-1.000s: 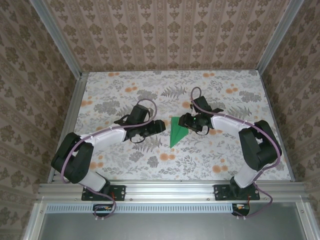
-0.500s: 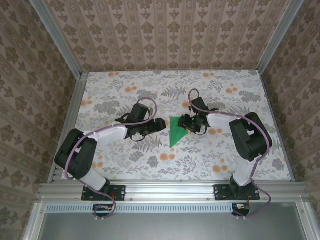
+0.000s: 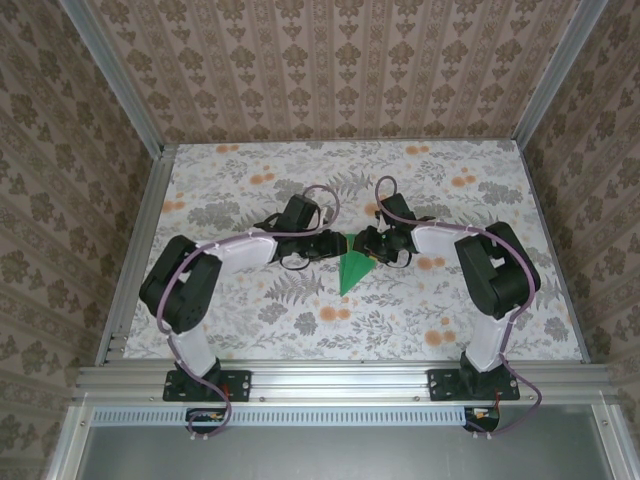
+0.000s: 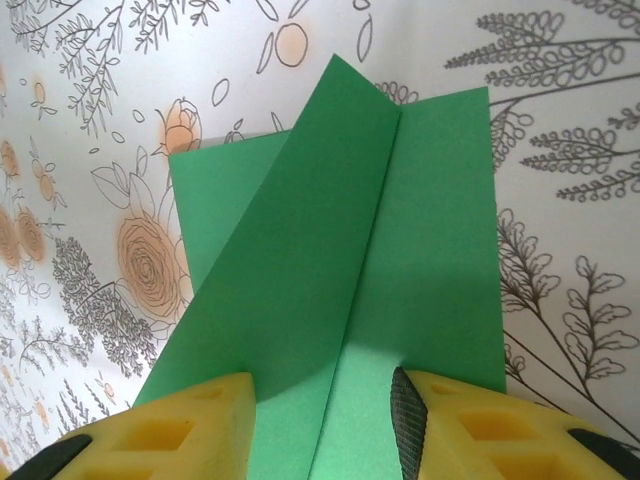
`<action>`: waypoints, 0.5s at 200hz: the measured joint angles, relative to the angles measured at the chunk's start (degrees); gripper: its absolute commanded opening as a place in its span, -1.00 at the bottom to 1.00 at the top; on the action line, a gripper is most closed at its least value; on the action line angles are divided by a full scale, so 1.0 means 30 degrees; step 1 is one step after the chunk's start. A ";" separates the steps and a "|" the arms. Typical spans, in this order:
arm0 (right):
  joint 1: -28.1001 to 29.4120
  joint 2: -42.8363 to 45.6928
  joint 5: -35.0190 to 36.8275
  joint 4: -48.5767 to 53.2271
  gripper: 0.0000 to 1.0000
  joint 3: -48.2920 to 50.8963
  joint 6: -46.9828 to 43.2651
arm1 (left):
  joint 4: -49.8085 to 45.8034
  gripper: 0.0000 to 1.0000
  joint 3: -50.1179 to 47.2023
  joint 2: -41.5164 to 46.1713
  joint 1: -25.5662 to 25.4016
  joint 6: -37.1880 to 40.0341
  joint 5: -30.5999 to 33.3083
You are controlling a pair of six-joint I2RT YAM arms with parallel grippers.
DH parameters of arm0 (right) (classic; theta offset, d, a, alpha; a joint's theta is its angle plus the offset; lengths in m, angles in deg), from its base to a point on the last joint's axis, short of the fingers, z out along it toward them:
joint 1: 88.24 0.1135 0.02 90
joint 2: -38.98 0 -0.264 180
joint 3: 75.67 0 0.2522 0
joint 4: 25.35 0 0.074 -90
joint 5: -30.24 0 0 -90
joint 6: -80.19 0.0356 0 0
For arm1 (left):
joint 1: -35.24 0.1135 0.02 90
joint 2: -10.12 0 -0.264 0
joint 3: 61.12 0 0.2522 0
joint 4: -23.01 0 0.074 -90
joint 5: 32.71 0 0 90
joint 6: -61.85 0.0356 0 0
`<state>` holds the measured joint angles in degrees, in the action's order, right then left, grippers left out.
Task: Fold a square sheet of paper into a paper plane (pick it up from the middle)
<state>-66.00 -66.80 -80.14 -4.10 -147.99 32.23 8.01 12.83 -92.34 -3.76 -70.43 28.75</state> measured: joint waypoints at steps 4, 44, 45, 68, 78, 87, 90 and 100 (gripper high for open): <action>0.0000 -0.0015 -0.0015 -0.0007 -0.13 -0.0044 0.0000 | 0.0015 -0.51 0.0073 -0.0146 -0.0015 0.0007 -0.0087; 0.0000 -0.0255 -0.0357 -0.0015 -0.14 -0.0219 0.0000 | -0.0015 -0.67 0.0692 -0.1093 -0.0029 0.0015 -0.0597; 0.0000 -0.0262 -0.0357 -0.0015 -0.14 -0.0219 -0.0007 | -0.0015 -0.67 0.0714 -0.1107 -0.0029 0.0015 -0.0605; 0.0000 -0.0299 -0.0503 -0.0029 -0.14 -0.0270 -0.0007 | -0.0168 -0.76 0.1093 -0.1406 -0.0029 0.0000 -0.0561; 0.0000 -0.0328 -0.0554 -0.0036 -0.14 -0.0291 -0.0007 | -0.0393 -0.78 0.1246 -0.1537 -0.0029 0.0015 -0.0503; -0.0007 -0.0350 -0.0663 -0.0080 -0.14 -0.0291 -0.0015 | -0.0597 -0.80 0.1319 -0.1661 -0.0022 0.0007 -0.0437; -0.0007 -0.0364 -0.0707 -0.0087 -0.15 -0.0291 -0.0015 | -0.0656 -0.80 0.1326 -0.1698 -0.0022 0.0007 -0.0415; -0.0007 -0.0379 -0.0801 -0.0160 -0.14 -0.0291 -0.0022 | -0.0809 -0.81 0.1326 -0.1814 0.0000 0.0007 -0.0386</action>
<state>-66.02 -67.94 -82.55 -4.58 -148.87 32.17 5.58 16.81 -97.78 -3.76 -70.41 27.60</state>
